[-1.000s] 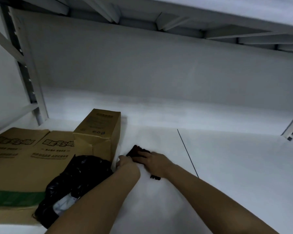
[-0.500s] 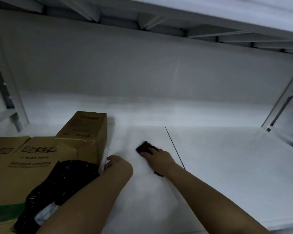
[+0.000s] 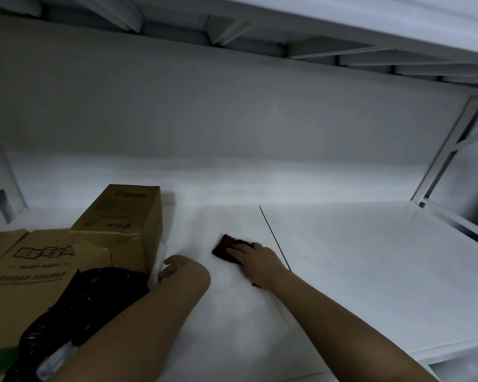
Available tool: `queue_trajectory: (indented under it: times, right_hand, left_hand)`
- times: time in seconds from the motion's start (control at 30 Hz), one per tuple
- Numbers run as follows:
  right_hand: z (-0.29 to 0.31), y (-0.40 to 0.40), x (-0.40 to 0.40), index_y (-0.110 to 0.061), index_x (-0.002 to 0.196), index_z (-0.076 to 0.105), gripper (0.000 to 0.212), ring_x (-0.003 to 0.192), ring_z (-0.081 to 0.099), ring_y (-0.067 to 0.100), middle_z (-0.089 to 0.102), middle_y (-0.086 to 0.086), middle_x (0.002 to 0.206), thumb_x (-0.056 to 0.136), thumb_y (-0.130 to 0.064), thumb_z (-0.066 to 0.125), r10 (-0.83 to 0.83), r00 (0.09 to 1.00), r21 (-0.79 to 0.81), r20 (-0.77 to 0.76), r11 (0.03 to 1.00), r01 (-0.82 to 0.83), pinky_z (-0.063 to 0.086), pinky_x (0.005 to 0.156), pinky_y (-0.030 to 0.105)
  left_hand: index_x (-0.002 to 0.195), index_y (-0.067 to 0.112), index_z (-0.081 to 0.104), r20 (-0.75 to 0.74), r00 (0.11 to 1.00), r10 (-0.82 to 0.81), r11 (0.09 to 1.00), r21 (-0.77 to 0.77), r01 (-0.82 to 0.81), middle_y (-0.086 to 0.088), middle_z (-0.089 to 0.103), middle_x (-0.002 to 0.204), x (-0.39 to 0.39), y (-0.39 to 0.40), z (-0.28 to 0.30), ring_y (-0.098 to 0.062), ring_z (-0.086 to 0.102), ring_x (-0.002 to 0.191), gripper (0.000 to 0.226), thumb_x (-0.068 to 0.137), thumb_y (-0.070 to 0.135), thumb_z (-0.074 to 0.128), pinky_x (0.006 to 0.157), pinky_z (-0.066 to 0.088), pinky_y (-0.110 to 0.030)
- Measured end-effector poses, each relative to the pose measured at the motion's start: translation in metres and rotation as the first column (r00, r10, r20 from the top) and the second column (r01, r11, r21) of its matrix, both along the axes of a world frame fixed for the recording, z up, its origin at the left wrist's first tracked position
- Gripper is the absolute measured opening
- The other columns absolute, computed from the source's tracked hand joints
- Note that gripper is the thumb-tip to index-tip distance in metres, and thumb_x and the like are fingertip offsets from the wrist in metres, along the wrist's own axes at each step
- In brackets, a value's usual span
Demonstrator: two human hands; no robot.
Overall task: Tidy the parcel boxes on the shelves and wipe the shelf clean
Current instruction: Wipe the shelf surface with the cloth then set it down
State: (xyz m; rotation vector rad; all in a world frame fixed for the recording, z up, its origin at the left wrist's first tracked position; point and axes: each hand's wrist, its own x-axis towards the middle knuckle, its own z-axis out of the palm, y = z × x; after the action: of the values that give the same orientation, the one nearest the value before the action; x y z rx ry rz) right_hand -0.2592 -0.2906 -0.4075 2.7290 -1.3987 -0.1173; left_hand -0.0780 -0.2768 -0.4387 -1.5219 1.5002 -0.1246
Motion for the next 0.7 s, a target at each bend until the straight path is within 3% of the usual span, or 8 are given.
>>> queue_trajectory:
  times: [0.1,0.2,0.27,0.33,0.43,0.53,0.7]
  right_hand:
    - [0.004,-0.007,-0.029,-0.02,0.145,0.034,0.047,0.123,0.045,0.033,0.04,0.007,0.145,0.097,-0.017,0.037,-0.353,0.935,-0.021,-0.013,0.935,0.353,0.041,0.093,0.035]
    - [0.005,-0.005,-0.035,-0.009,0.139,0.034,0.044,0.123,0.046,0.03,0.042,0.012,0.14,0.096,-0.016,0.039,-0.584,0.807,0.011,-0.09,0.809,0.587,0.041,0.093,0.035]
    - [0.003,-0.001,-0.021,-0.004,0.14,0.032,0.044,0.123,0.046,0.03,0.041,0.014,0.14,0.097,-0.015,0.037,-0.603,0.792,-0.003,-0.092,0.796,0.606,0.041,0.093,0.036]
    - [-0.001,0.006,-0.002,-0.003,0.139,0.034,0.042,0.124,0.046,0.032,0.042,0.016,0.139,0.099,-0.014,0.034,-0.549,0.835,-0.007,-0.042,0.836,0.549,0.042,0.093,0.038]
    - [-0.007,0.022,0.017,-0.009,0.14,0.037,0.042,0.121,0.045,0.033,0.043,0.014,0.138,0.098,-0.014,0.035,-0.299,0.953,-0.034,0.049,0.953,0.301,0.042,0.089,0.037]
    - [-0.007,0.023,0.008,-0.018,0.148,0.028,0.052,0.122,0.044,0.034,0.036,0.01,0.146,0.097,-0.014,0.041,-0.133,0.991,-0.025,0.024,0.991,0.133,0.042,0.088,0.037]
    - [0.002,0.024,-0.034,-0.012,0.139,0.036,0.043,0.118,0.049,0.033,0.044,0.014,0.136,0.096,-0.013,0.038,-0.425,0.904,-0.045,-0.032,0.905,0.424,0.042,0.091,0.035]
  left_hand:
    - [0.145,0.014,0.039,0.18,0.98,-0.089,0.991,0.115,0.068,-0.008,0.038,0.15,-0.003,0.008,0.005,-0.032,0.04,0.134,0.054,0.095,0.032,0.046,0.105,0.032,-0.051]
    - [0.145,0.013,0.039,0.144,0.986,-0.082,0.99,0.122,0.064,-0.009,0.04,0.148,-0.001,0.011,0.009,-0.03,0.042,0.133,0.055,0.094,0.033,0.048,0.106,0.032,-0.048]
    - [0.145,0.015,0.038,0.102,0.995,-0.005,0.999,0.05,0.0,-0.008,0.04,0.149,0.0,0.011,0.01,-0.029,0.041,0.134,0.057,0.094,0.035,0.049,0.106,0.032,-0.047]
    - [0.145,0.016,0.039,0.061,0.998,0.0,0.999,0.043,-0.002,-0.008,0.04,0.149,-0.001,0.01,0.009,-0.03,0.041,0.134,0.058,0.092,0.035,0.052,0.106,0.032,-0.048]
    - [0.147,0.016,0.035,0.086,0.992,0.091,0.995,0.024,-0.094,-0.006,0.036,0.151,-0.002,0.008,0.007,-0.028,0.036,0.137,0.059,0.094,0.037,0.049,0.109,0.027,-0.047]
    - [0.146,0.011,0.037,0.13,0.989,0.07,0.998,-0.012,-0.069,-0.006,0.038,0.15,-0.007,0.01,0.015,-0.023,0.034,0.139,0.052,0.099,0.033,0.044,0.115,0.016,-0.043]
    - [0.143,0.008,0.04,0.252,0.963,-0.093,0.991,-0.074,0.115,-0.011,0.044,0.143,-0.021,0.015,0.029,-0.025,0.046,0.129,0.047,0.1,0.029,0.043,0.114,0.011,-0.054]
